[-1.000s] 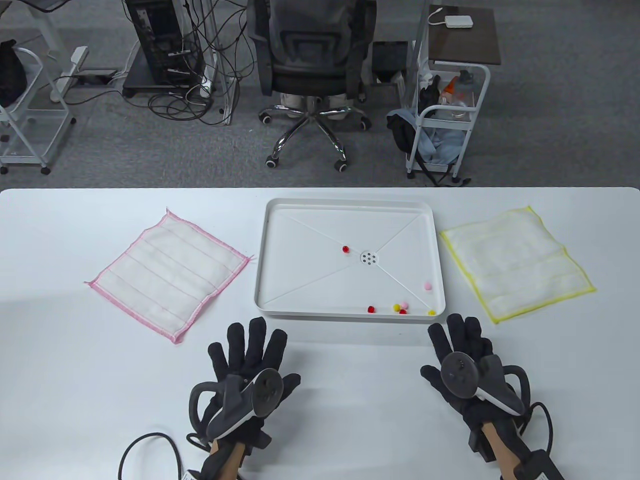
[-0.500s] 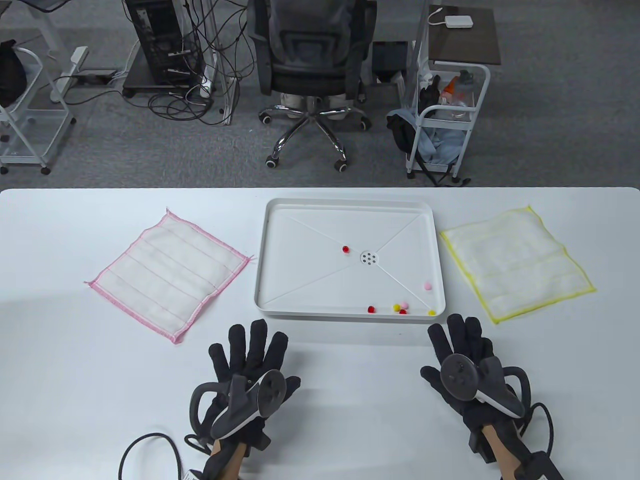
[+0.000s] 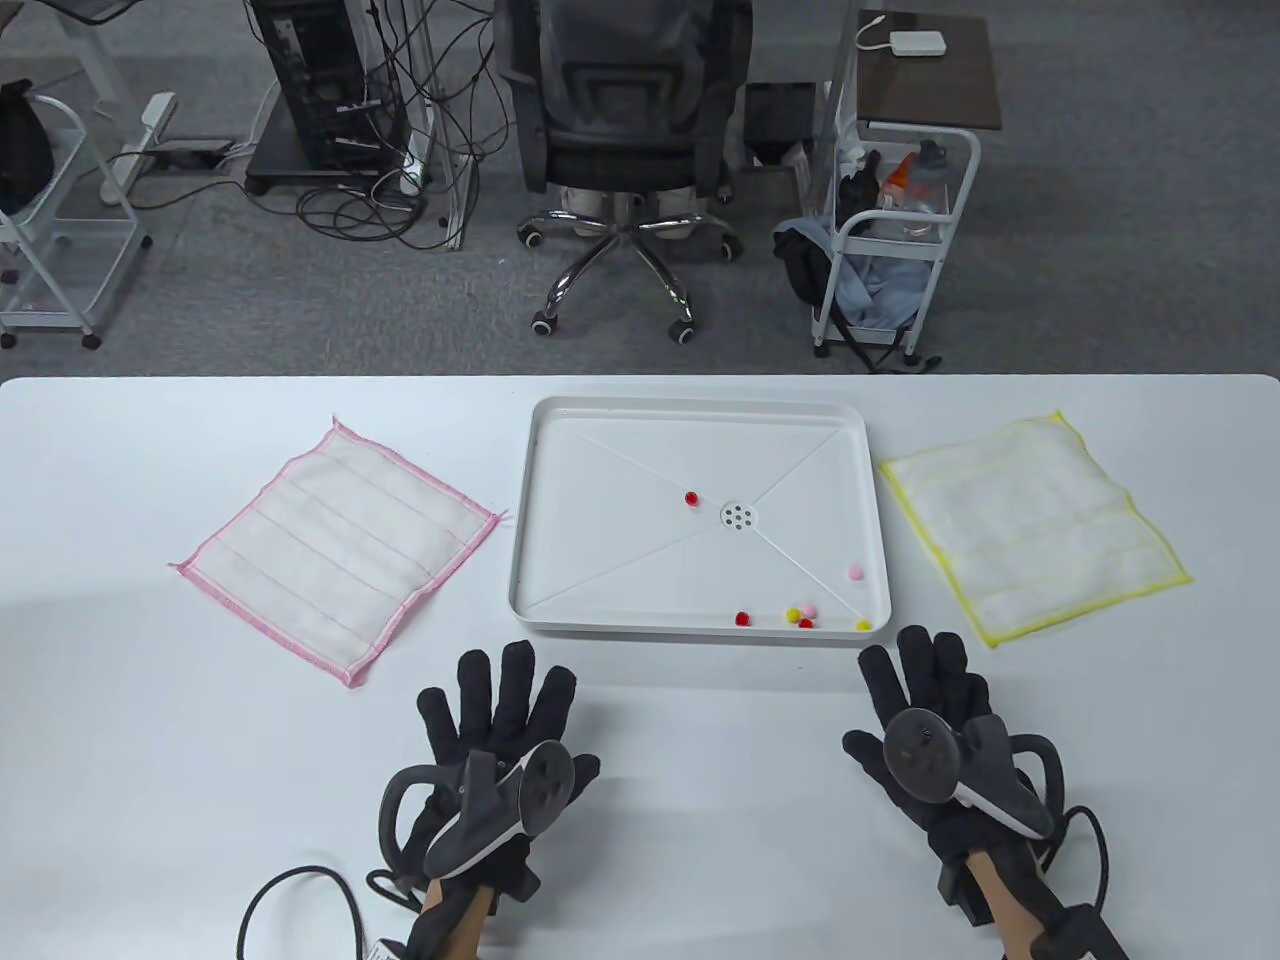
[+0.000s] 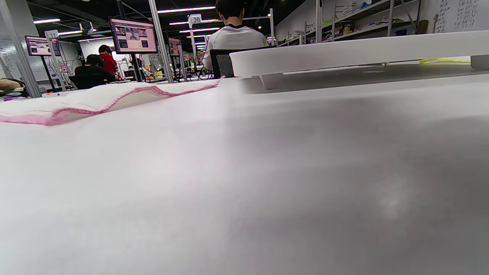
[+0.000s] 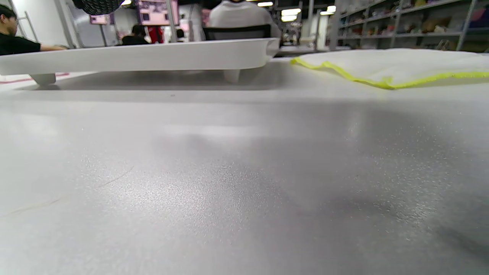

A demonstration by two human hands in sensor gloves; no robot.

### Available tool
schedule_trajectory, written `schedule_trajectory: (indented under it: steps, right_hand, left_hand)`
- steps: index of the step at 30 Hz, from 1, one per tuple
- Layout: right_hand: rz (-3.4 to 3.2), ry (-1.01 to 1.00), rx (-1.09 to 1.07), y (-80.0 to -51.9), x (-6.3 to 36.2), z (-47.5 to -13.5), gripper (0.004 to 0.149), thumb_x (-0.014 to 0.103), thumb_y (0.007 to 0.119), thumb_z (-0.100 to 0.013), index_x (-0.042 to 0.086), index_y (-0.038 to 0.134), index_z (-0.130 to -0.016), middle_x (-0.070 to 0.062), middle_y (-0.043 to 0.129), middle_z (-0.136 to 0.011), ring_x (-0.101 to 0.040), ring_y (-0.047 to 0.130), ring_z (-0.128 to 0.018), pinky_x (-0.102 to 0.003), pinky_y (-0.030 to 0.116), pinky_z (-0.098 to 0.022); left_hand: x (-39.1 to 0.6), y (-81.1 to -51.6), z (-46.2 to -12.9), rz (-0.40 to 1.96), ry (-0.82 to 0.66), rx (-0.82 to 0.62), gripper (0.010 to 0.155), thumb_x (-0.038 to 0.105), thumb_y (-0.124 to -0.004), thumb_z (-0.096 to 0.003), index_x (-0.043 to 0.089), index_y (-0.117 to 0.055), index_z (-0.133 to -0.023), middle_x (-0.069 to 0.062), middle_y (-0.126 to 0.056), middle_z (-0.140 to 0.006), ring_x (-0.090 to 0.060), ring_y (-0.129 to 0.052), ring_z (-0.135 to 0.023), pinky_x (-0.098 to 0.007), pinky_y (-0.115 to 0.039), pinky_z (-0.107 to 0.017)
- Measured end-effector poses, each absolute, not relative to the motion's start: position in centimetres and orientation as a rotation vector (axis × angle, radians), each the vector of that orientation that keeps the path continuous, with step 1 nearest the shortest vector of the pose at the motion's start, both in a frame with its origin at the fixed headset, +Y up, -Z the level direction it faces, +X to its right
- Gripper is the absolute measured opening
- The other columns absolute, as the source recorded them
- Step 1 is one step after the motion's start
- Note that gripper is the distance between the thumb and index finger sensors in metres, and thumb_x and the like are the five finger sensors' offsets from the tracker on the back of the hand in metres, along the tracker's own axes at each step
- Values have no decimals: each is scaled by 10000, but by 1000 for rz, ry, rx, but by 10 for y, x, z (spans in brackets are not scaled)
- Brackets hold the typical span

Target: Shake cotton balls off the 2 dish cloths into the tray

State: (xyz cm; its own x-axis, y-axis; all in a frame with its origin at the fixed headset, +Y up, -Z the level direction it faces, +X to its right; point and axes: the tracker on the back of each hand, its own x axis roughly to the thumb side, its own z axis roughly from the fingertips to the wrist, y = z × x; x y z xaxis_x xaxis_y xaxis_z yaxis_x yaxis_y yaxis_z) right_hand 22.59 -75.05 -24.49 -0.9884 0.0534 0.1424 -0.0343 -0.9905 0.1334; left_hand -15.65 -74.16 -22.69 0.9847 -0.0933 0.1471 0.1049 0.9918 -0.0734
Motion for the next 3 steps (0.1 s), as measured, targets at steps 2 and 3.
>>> schedule_trajectory:
  steps: [2,3]
  right_hand:
    - [3087,204,224,-751,226,-245,757,561,564,-539,319,77,-1066,-44,-145,-1083,-347,-133,-961,-601,204,-770]
    - [3089,204,223,-751,226,-245,758,561,564,-539,319,76,-1065,-46,-145,-1083,-347,-133,-961,-600,204,-770]
  left_hand:
    - [-157,-742,-227,-105,-138,-86,794,774,-492,-487,462,-153,-1134,7,6,-1212,-395,-67,-1098,-685,-223,-758]
    - [-158,-742,-227,-105,-136,-88,796,774,-492,-486,462,-151,-1134,8,8,-1211,-394,-64,-1098,-685,-220,-758]
